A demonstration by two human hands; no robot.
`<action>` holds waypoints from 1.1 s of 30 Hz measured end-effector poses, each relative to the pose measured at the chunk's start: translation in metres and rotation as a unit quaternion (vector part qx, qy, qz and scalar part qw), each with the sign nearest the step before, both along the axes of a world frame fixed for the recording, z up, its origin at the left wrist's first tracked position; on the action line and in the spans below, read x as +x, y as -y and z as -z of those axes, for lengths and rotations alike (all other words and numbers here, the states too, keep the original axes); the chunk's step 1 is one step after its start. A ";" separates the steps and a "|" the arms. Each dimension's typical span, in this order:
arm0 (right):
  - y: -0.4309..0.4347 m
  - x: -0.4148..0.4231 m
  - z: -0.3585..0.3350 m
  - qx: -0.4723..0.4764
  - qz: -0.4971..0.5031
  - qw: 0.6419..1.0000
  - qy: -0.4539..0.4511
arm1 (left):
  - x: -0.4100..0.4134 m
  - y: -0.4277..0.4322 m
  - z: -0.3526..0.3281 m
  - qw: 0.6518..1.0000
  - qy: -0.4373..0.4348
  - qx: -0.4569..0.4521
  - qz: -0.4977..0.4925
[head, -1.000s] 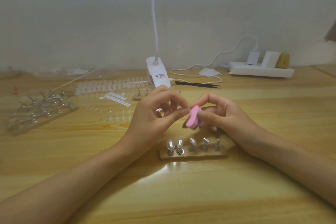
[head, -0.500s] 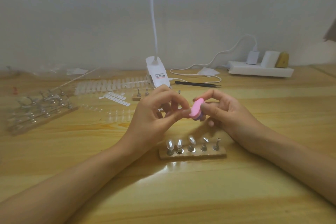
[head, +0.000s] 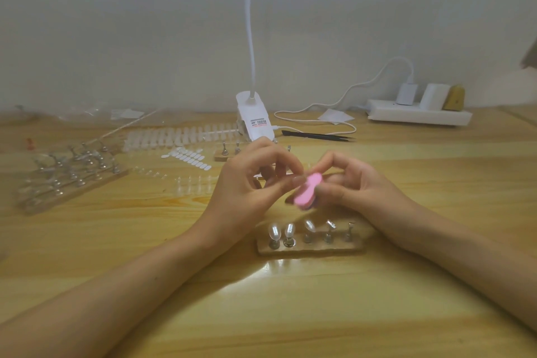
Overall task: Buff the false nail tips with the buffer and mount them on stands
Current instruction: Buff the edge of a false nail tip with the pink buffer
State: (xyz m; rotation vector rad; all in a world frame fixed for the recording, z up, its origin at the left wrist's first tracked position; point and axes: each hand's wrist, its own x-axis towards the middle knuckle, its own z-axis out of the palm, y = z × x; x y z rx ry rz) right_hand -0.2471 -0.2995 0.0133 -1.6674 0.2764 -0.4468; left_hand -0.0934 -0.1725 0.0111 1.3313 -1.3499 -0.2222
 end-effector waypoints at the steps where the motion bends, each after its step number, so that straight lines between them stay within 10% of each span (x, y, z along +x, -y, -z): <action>1: 0.000 0.001 0.000 -0.002 -0.015 1.000 -0.008 | 0.000 0.000 0.000 1.000 0.005 0.000 0.001; 33: 0.004 0.000 0.003 -0.005 0.000 1.000 0.002 | 0.000 0.000 0.001 1.000 0.018 -0.001 -0.002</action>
